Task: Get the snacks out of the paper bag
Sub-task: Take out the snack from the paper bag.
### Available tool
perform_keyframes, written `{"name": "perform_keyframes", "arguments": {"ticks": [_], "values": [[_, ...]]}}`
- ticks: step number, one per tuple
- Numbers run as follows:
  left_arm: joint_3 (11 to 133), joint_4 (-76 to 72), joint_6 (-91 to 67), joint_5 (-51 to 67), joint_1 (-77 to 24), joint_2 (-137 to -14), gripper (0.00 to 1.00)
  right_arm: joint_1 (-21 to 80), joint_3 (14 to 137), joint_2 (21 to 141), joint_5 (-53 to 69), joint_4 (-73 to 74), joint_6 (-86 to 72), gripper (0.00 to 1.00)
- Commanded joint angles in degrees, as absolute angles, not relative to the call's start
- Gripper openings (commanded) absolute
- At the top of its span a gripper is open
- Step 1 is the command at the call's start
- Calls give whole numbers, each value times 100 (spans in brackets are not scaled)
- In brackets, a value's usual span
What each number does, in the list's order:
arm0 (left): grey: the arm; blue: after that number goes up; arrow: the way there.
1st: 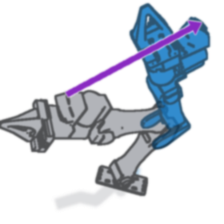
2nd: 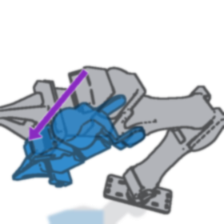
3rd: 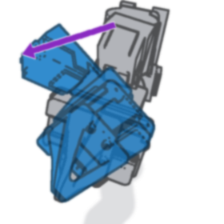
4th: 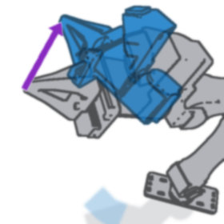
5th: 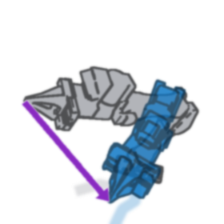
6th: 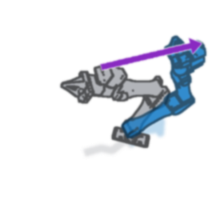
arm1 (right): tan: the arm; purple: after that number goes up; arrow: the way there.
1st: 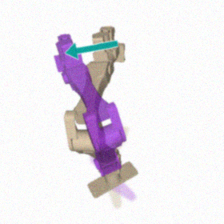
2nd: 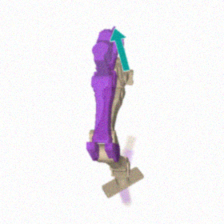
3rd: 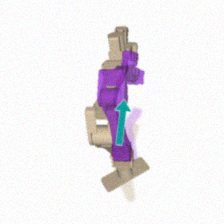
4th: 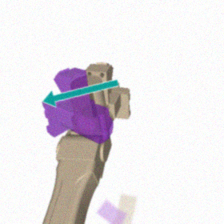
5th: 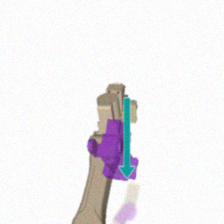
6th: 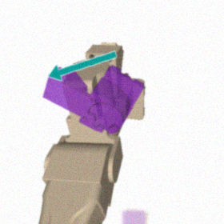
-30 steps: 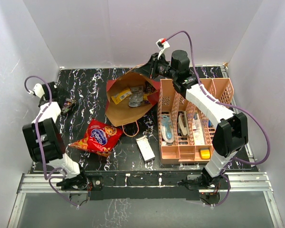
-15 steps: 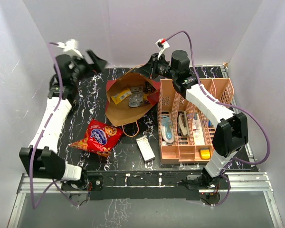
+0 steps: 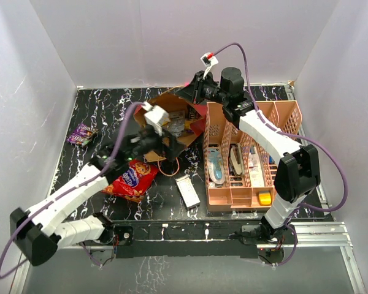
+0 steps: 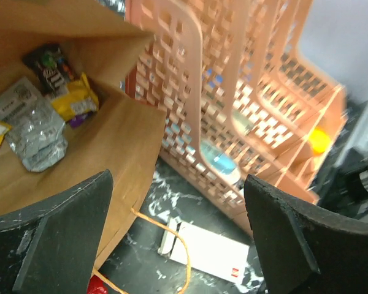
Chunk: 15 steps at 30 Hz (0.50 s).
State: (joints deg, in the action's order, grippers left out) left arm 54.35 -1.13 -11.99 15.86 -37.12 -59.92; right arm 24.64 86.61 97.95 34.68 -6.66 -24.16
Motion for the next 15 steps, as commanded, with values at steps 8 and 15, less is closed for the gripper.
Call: {"name": "perform_keyframes", "arguments": {"ticks": [8,15], "values": [[5982,695,1749,-1930,-4500,-7715,83,2452,8502,9487,3412,-1072,-2382,8],[5969,401,2454,-2157,-4472,-8285,75,2451,8456,9441,3387,-1063,-2358,8]]}}
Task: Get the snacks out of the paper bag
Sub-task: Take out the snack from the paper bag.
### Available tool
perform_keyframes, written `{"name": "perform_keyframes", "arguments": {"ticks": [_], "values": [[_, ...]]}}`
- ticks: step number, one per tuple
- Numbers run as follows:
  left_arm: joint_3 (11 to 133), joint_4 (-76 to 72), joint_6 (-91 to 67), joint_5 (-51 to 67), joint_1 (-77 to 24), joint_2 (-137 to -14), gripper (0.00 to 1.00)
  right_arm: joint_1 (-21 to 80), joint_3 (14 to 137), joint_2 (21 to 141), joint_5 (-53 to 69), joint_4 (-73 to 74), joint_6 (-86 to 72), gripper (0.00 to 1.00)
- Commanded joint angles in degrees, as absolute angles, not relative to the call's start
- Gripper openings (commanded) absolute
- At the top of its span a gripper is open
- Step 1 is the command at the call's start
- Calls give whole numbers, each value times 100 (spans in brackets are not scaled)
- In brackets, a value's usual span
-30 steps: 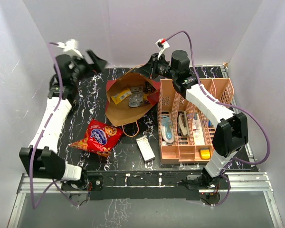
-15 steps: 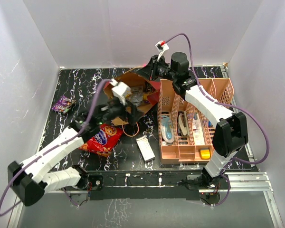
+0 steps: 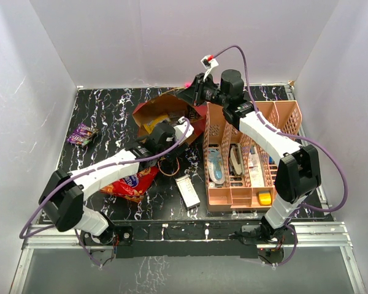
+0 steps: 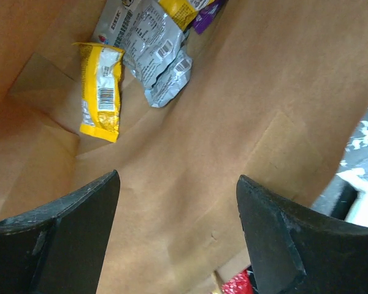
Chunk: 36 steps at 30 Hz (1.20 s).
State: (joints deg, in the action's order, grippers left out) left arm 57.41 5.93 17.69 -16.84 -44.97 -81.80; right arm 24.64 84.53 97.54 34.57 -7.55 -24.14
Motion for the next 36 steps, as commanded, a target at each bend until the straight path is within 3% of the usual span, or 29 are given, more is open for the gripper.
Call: {"name": "perform_keyframes", "arguments": {"ticks": [1,10,30,36], "values": [[5995,410,2473,-2143,-4406,-8334,73,2452,8455,9435,3389,-1063,-2360,8],[6415,306,2497,-1862,-3725,-9401,56,2451,8398,9406,3405,-1072,-2339,8],[7016,-1570,3263,-2679,-3243,-11245,56,2451,8437,9386,3424,-1024,-2294,8],[7278,-1934,3482,-2908,-3136,-11654,63,2450,8520,9422,3451,-951,-2305,8]]}}
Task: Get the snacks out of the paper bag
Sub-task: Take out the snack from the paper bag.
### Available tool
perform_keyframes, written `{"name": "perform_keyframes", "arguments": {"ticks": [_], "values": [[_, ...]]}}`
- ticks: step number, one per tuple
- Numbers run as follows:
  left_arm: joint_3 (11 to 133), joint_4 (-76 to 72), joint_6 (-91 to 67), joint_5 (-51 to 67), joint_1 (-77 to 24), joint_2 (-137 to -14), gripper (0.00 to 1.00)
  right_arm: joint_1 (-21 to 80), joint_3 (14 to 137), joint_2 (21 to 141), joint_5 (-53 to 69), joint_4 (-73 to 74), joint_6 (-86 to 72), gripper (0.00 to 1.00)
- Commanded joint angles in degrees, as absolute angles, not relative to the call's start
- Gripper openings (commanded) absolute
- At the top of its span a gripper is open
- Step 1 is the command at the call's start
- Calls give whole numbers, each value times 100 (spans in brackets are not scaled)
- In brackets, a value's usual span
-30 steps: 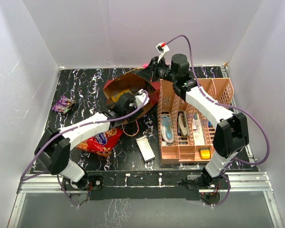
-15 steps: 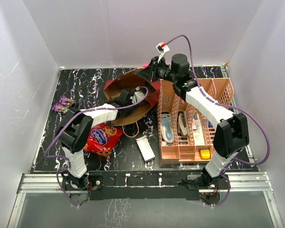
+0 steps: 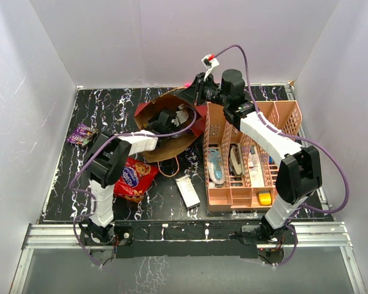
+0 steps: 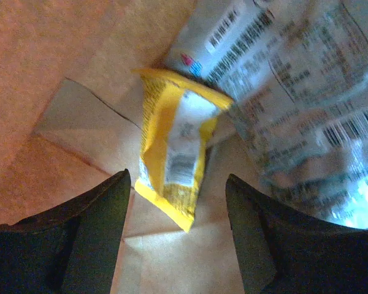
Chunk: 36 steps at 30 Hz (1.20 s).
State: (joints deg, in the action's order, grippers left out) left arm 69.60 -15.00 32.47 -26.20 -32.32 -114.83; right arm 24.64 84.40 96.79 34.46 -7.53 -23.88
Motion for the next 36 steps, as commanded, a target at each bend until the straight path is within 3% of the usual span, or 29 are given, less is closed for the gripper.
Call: {"name": "perform_keyframes", "arguments": {"ticks": [1,14,36], "values": [[7335,-1946,3500,-2913,-3095,-11716,63,2445,8525,9429,3449,-943,-2304,8],[7855,-1964,3666,-2781,-2798,-12433,71,2452,8700,9455,3429,-791,-2240,8],[7414,-1867,3414,-2660,-2820,-11831,20,2452,8735,9491,3454,-782,-2303,8]]}}
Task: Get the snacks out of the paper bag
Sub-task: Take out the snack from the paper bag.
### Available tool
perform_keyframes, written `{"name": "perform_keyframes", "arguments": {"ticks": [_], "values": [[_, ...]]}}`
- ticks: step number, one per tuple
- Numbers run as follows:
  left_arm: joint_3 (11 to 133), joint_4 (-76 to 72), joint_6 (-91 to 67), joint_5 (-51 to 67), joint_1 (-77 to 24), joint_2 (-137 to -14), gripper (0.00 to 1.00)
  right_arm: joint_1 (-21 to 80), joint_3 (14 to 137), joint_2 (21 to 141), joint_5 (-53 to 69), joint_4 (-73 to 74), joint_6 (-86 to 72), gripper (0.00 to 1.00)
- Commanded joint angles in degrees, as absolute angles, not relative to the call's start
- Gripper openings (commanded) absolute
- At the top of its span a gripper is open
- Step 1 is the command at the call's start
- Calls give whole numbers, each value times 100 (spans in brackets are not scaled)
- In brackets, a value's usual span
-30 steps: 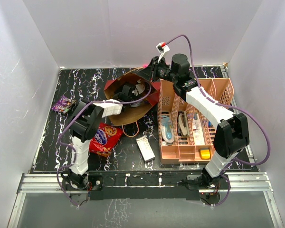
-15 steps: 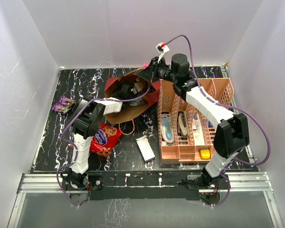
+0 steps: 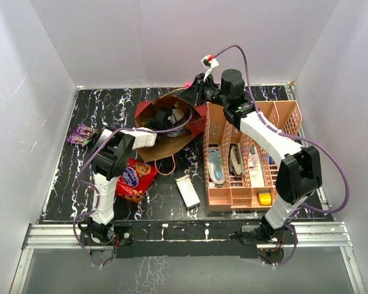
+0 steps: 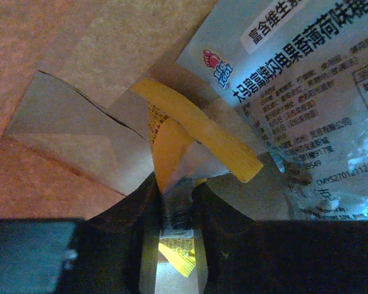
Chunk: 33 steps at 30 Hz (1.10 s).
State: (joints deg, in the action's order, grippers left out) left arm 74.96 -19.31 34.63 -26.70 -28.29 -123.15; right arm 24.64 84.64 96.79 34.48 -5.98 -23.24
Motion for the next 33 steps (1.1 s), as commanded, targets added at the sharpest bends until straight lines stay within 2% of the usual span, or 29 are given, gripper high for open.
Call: {"name": "perform_keyframes", "arguments": {"ticks": [1,6,19,23,26,29,33], "values": [[7415,-1842,3404,-2667,-2833,-11801,19,2452,8736,9484,3461,-782,-2303,8],[7345,-1540,3269,-2719,-2958,-11481,18,2444,8720,9449,3417,-782,-2285,8],[6210,-219,1873,-1989,-3592,-9077,18,2452,8702,9459,3341,-901,-2311,8],[5592,304,1472,-1488,-3935,-7798,17,2444,8622,9401,3274,-890,-2213,8],[5474,739,1005,-690,-4038,-6663,17,2435,8580,9370,3238,-879,-2169,8],[5536,812,566,115,-4063,-5601,17,2432,8566,9390,3261,-907,-2174,8],[6028,501,420,289,-4060,-4892,17,2430,8536,9431,3302,-922,-2212,8]]}}
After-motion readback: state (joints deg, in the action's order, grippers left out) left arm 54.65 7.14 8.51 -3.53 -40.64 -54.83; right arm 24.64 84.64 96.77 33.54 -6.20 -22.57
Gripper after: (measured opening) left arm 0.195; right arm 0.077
